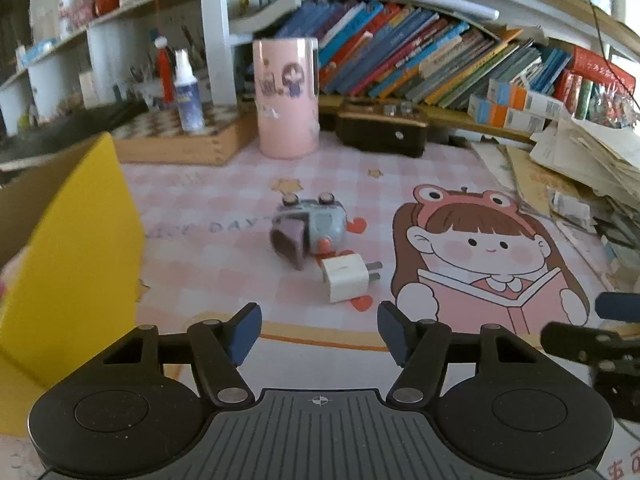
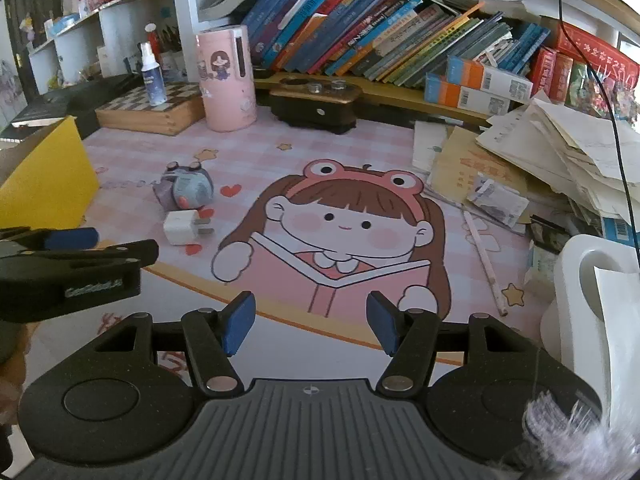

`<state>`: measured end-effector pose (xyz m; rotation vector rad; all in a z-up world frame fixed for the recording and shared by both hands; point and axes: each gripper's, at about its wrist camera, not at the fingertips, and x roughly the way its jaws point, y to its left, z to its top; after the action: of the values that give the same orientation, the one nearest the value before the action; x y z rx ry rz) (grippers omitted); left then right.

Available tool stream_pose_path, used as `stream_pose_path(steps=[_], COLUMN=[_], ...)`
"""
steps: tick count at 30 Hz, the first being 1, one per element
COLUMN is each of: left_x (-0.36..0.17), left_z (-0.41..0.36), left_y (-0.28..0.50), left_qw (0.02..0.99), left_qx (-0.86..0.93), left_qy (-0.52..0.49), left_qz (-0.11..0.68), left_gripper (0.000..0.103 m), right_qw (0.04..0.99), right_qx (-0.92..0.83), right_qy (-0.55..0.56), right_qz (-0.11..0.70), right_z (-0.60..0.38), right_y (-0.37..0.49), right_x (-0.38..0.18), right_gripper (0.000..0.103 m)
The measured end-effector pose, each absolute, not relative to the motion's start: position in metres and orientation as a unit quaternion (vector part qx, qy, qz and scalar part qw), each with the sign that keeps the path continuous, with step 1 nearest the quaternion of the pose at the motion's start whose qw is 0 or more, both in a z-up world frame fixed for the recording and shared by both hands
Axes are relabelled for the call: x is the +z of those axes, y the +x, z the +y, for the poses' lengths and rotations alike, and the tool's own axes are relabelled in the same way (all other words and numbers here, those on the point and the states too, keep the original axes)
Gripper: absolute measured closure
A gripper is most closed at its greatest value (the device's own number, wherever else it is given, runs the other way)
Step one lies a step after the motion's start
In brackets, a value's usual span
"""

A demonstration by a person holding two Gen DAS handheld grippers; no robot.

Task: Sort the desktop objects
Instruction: 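Close the left tool on the white charger plug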

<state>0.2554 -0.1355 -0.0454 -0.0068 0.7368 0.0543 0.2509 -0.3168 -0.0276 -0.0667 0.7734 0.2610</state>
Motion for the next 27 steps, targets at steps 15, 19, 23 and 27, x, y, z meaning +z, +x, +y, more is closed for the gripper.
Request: stream_pose_path(steps=[15,19,23,27], left_x=[-0.072,-0.072,-0.064,-0.051], left_z=[-0.144,-0.143,-0.137,-0.133], left_y=[0.302,0.299,0.287,0.266], left_qw=[0.925,0.928,0.932,0.938], left_qx=[0.019,0.021,0.028,0.022], left_qy=[-0.012,-0.001,-0.001,0.008], left_qz=[0.379,0.372,0.360,0.346], left_gripper=[0.061,0.077,0.077,0.077], right_qw=[0.912,0.912,0.913,0.912], right_qx=[0.116,0.113,0.118,0.130], right_qy=[-0.041,-0.041,-0.042,-0.041], right_qz=[0.392,0.391,0.388,0.387], right_z=[-0.331,-0.333,-0.330,-0.324], right_y=[0.257,0.256,0.254,0.254], right_x=[-0.033,-0.032,-0.031,-0.031], right_gripper=[0.043,0.043,0.043,0.043])
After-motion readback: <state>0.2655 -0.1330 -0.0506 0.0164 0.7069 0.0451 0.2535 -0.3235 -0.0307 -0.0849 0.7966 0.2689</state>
